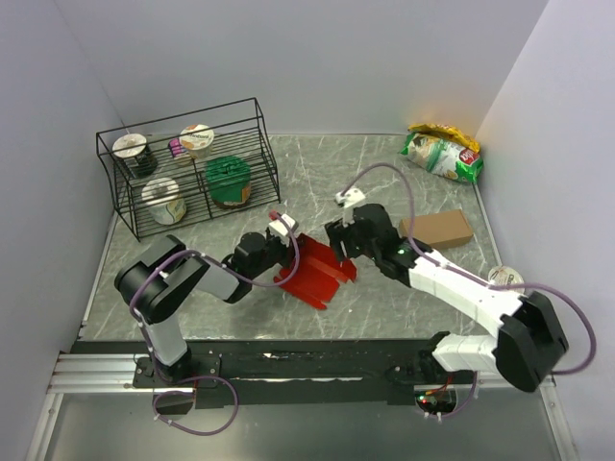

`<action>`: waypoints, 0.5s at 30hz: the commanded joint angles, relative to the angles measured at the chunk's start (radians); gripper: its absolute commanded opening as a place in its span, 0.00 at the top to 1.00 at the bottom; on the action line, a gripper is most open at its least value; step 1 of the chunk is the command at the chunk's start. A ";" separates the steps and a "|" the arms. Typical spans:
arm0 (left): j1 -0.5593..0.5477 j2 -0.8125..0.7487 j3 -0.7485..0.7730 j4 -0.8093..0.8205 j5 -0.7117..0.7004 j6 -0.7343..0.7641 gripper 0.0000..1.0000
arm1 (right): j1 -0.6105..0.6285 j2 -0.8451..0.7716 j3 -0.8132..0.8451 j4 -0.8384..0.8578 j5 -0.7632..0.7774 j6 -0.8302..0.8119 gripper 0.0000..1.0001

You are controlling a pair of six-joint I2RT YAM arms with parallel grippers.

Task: Fold the paper box
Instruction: Fold the paper box at the center of the board.

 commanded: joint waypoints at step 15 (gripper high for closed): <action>-0.158 -0.026 -0.044 -0.052 -0.422 0.020 0.98 | 0.056 0.050 0.092 -0.034 0.171 0.846 0.38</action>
